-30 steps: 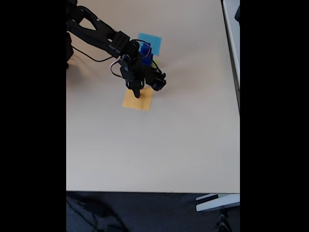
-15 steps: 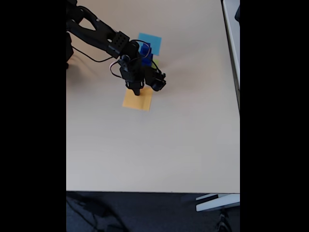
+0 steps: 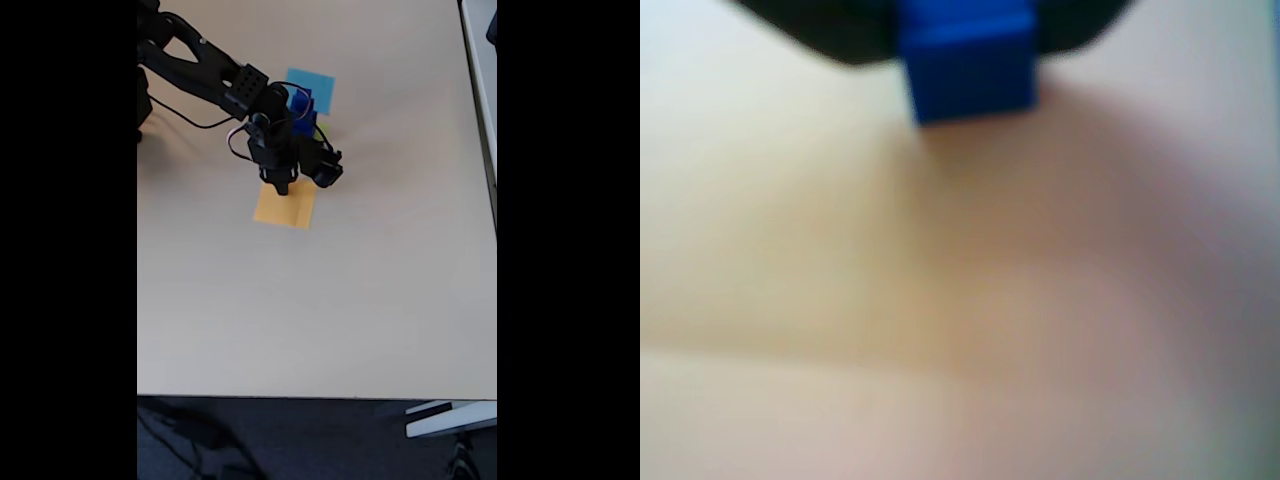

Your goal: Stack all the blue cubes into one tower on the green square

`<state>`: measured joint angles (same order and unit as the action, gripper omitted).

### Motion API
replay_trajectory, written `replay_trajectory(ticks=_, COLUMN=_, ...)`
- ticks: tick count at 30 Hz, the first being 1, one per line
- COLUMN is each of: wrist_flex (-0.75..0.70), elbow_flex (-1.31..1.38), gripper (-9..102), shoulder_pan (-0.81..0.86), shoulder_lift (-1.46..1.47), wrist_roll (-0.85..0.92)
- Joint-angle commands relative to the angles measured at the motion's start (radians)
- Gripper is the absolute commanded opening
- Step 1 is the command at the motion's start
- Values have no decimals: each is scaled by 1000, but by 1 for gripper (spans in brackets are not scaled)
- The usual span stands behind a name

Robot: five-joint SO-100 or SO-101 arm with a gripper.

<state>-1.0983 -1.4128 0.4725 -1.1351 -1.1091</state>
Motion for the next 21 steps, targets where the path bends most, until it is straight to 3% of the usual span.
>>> replay_trajectory(ticks=1, wrist_flex=-44, elbow_flex=40, gripper=4, shoulder_pan=8, shoulder_lift=-107, wrist_roll=2)
replay_trajectory(ticks=12, wrist_flex=-186, elbow_flex=149, gripper=4, shoulder_pan=17, shoulder_lift=-118, wrist_roll=-2)
replay_trajectory(ticks=21, wrist_flex=-448, elbow_flex=402, gripper=3, shoulder_pan=8, shoulder_lift=-106, wrist_roll=-44)
